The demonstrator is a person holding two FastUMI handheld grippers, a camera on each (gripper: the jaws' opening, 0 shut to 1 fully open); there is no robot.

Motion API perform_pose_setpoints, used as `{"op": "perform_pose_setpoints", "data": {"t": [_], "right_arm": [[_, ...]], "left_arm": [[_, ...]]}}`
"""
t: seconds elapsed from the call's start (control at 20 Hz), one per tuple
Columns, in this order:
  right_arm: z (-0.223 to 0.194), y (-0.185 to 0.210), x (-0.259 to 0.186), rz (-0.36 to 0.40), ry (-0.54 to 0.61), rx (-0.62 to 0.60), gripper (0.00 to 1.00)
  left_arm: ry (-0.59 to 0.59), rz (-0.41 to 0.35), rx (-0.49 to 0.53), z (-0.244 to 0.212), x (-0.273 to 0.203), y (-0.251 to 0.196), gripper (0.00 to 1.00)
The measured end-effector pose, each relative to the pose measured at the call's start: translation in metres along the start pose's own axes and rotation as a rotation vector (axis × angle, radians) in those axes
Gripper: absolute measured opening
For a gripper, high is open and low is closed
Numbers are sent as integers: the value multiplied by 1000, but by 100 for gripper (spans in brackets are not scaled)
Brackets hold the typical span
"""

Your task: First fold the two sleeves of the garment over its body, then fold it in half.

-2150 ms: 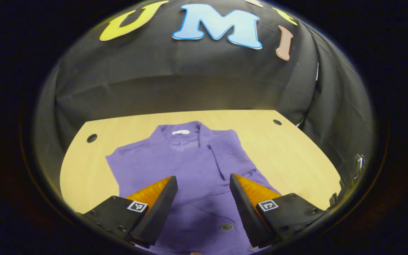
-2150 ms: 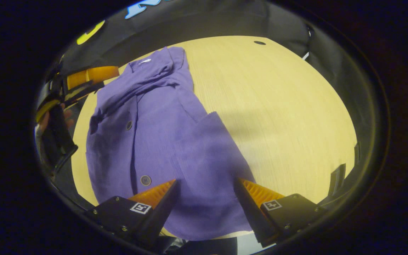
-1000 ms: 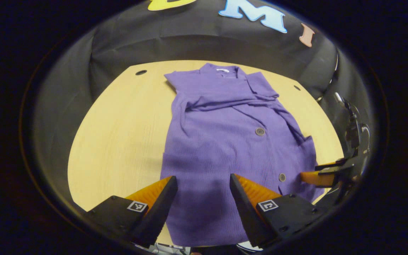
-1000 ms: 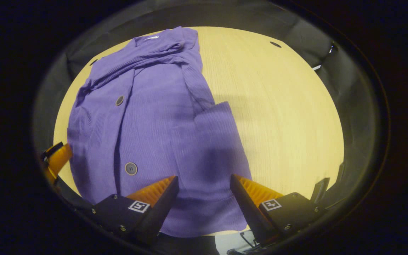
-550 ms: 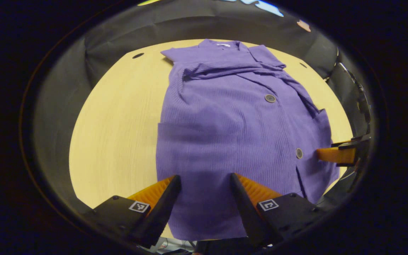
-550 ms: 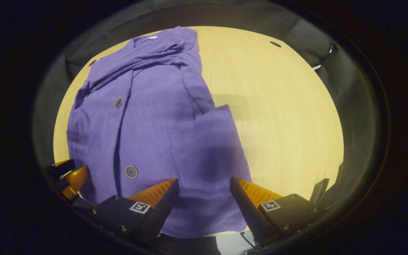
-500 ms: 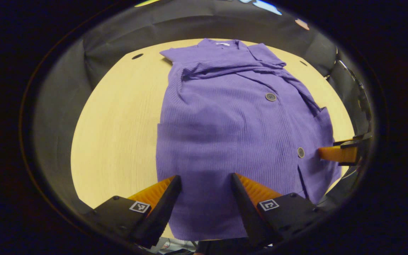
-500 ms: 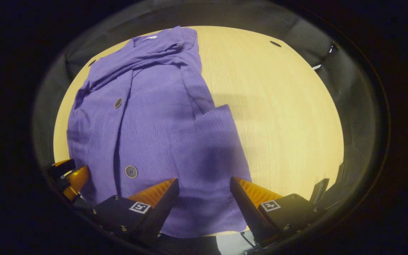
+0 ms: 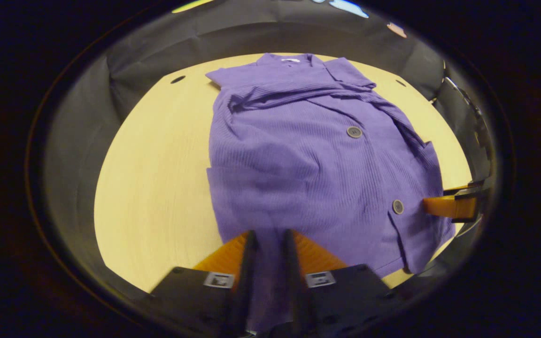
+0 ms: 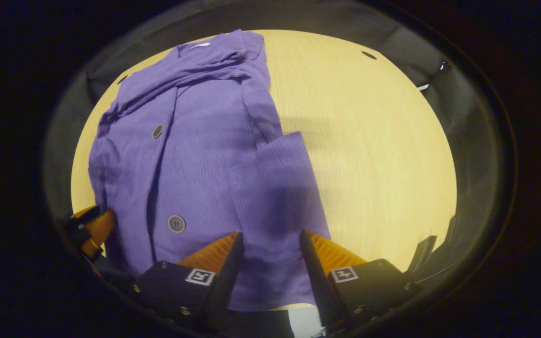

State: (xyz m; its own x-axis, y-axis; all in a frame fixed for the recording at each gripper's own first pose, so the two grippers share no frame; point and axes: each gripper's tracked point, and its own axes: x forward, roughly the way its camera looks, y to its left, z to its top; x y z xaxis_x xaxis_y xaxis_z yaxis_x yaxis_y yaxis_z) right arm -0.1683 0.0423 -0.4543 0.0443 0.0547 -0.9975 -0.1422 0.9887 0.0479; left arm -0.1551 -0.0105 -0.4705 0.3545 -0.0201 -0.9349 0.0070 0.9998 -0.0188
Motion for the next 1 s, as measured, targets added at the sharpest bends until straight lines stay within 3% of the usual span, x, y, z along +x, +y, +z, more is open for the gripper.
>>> {"op": "perform_pose_setpoints", "data": {"t": [0.05, 0.15, 0.25, 0.3, 0.65, 1.0], "right_arm": [[0, 0, 1, -3, -13, -1, 61], [2, 1, 1, -12, -7, -7, 24], [13, 6, 0, 14, -28, 8, 24], [11, 6, 2, 18, -12, 18, 1], [24, 17, -9, 120, -20, 158, 1], [66, 37, -22, 192, -77, 175, 1]], "left_arm": [[13, 2, 7, 0, -1, 0, 24], [32, 7, 3, 0, 0, -1, 18], [34, 8, -2, 6, 1, -2, 11], [42, 9, -14, 2, 4, -1, 8], [19, -10, -80, 23, -1, 5, 7], [-64, -9, -111, 83, -4, 12, 6]]}}
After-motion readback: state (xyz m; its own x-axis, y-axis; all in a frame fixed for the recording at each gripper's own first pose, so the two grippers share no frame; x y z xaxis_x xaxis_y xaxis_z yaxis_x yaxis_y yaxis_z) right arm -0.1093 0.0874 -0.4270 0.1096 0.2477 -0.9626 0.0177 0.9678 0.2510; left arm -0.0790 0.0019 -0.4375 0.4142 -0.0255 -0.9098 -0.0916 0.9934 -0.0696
